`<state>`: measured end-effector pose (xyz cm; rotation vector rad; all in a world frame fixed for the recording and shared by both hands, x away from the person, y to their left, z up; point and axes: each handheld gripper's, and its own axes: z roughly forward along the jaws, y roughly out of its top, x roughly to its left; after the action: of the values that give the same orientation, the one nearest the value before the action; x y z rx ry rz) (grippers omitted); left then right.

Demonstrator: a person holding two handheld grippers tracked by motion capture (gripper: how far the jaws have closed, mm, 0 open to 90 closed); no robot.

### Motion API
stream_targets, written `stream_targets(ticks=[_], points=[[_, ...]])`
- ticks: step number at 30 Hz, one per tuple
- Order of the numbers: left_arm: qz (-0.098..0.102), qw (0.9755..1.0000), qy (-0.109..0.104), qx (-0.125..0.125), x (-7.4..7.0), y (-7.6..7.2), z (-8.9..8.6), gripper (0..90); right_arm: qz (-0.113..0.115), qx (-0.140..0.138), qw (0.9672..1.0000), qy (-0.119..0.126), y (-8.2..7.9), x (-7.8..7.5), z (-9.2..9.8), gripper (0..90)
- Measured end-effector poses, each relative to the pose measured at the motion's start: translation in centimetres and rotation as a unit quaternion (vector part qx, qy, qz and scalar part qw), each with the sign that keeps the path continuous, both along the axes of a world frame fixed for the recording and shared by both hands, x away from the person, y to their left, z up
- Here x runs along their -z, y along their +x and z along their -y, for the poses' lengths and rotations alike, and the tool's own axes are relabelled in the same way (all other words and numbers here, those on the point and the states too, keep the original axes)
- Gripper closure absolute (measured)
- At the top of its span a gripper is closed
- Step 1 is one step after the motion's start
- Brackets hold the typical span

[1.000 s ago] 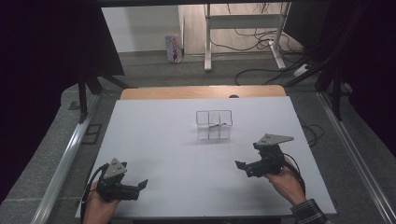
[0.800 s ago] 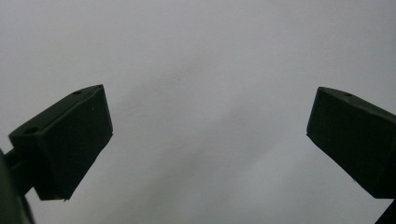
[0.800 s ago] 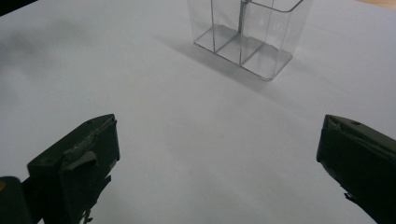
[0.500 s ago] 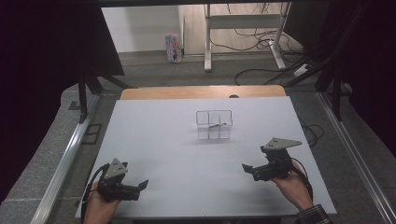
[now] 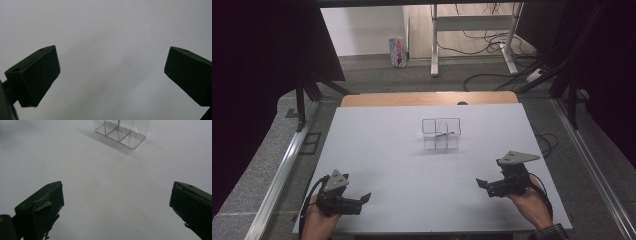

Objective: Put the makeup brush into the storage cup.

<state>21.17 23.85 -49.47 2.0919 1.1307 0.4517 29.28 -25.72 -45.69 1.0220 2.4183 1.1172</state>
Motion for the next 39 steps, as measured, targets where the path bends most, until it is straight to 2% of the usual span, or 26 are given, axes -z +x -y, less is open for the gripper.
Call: stream_targets(ticks=[33, 39], points=[[-0.001, 1.0, -0.001, 0.001, 0.0, 0.0, 0.0, 0.5, -0.005, 0.033, 0.9994, -0.005, -1.9, 0.9, 3.4, 0.0], [0.002, 1.0, -0.006, 0.006, 0.0, 0.0, 0.0, 0.4, -0.007, 0.037, 0.9993, -0.005, -2.2, 1.0, 3.9, 0.0]])
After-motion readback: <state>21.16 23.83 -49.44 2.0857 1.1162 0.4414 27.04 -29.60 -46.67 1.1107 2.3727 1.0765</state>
